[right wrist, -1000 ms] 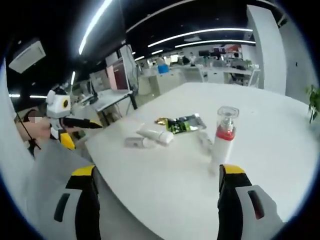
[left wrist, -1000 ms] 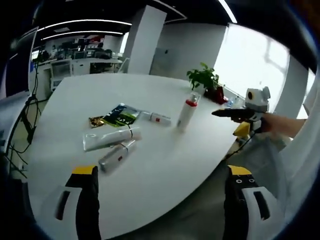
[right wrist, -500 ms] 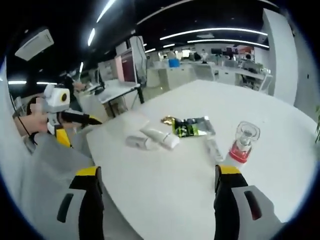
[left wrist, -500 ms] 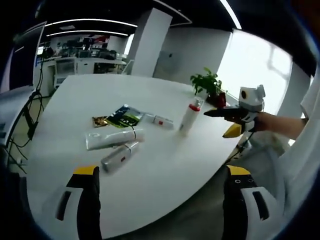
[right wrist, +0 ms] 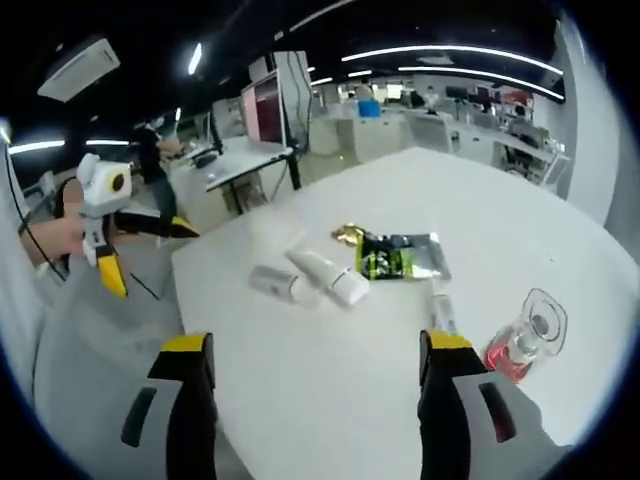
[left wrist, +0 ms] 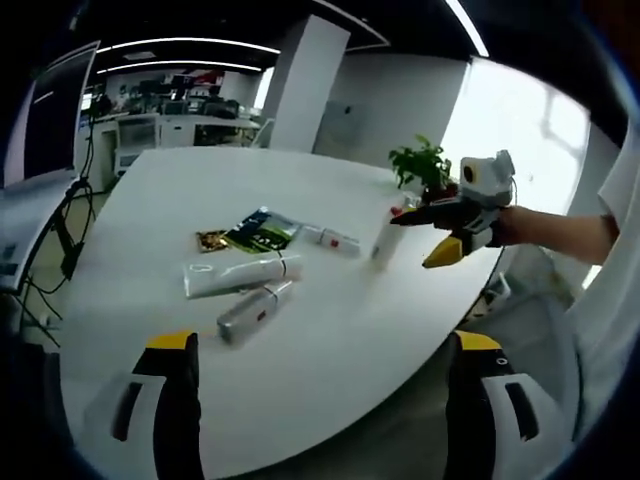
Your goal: Arrange the skincare products in the storage area until every visible bottle or jar stands upright without overlapping.
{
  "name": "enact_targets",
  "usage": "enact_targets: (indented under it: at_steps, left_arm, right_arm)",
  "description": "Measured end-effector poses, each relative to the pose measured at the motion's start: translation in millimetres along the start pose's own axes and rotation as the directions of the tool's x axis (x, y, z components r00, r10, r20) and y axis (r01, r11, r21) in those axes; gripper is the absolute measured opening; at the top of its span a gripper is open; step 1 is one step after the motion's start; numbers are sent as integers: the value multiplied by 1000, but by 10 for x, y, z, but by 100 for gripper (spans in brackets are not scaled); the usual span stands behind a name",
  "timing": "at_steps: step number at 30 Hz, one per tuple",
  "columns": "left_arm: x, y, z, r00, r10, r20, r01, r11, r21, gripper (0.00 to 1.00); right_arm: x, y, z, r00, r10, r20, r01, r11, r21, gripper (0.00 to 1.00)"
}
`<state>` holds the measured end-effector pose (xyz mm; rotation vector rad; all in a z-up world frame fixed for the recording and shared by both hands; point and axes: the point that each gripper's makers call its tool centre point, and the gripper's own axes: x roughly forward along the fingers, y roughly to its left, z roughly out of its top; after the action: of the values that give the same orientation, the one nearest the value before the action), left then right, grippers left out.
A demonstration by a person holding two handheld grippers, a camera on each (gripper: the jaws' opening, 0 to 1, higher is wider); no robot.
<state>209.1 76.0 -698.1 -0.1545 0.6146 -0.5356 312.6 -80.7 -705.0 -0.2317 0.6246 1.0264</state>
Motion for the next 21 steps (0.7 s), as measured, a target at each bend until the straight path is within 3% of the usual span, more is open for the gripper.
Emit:
enact_targets:
  at_steps: [14, 21]
  left_arm:
    - [30, 59, -33, 1000, -7, 2, 7, 1000, -27, 95]
    - [30, 97, -52, 1000, -6, 3, 6, 1000, -31, 94]
  right_arm:
    - [409, 104, 130, 991, 51, -123, -64, 992, -105, 74]
    - [673, 150, 189, 971, 75, -229, -116, 978, -172, 73]
